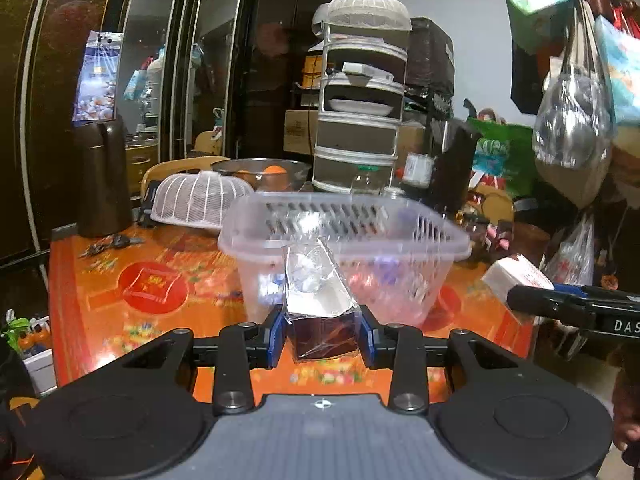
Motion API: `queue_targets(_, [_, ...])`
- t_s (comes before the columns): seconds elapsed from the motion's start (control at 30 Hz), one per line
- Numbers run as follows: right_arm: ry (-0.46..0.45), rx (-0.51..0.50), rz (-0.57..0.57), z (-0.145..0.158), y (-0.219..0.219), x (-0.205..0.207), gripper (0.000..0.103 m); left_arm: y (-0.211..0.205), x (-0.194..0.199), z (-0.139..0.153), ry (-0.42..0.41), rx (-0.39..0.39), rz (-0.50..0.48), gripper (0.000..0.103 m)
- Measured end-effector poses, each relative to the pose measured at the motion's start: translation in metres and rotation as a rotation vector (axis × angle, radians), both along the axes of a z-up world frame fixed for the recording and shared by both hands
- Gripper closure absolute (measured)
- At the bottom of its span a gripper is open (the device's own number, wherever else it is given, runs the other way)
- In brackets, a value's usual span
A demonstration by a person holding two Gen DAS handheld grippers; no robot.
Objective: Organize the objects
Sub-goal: 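Lower both held boxes into the basket and open both tools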
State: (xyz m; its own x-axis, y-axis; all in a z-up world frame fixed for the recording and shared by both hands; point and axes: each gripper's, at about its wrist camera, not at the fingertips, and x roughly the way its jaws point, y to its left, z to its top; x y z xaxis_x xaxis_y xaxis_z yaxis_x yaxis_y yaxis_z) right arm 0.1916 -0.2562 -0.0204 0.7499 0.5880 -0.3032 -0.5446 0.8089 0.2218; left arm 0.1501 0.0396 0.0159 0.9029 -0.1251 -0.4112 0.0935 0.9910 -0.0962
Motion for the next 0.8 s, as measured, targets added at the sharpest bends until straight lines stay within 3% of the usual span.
queue_targets(0.17, [-0.014, -0.044, 0.019, 0.042, 0.019, 0.040, 0.028, 0.004, 0.041, 0.037, 0.010, -0.017, -0.023, 0.062])
queue_targets(0.3, [0.041, -0.092, 0.011, 0.054, 0.042, 0.089, 0.028, 0.004, 0.097, 0.051, 0.074, -0.026, -0.032, 0.062])
queue_targets(0.43, [0.101, -0.208, 0.006, 0.047, 0.068, 0.136, 0.028, 0.005, 0.155, 0.039, 0.200, -0.042, -0.023, 0.063])
queue_targets(0.57, [0.177, -0.246, 0.016, 0.033, 0.081, 0.168, 0.028, 0.008, 0.187, 0.019, 0.288, -0.024, -0.001, 0.063])
queue_targets(0.8, [0.227, -0.304, 0.017, 0.018, 0.095, 0.189, 0.028, 0.012, 0.206, 0.003, 0.332, -0.010, 0.014, 0.063])
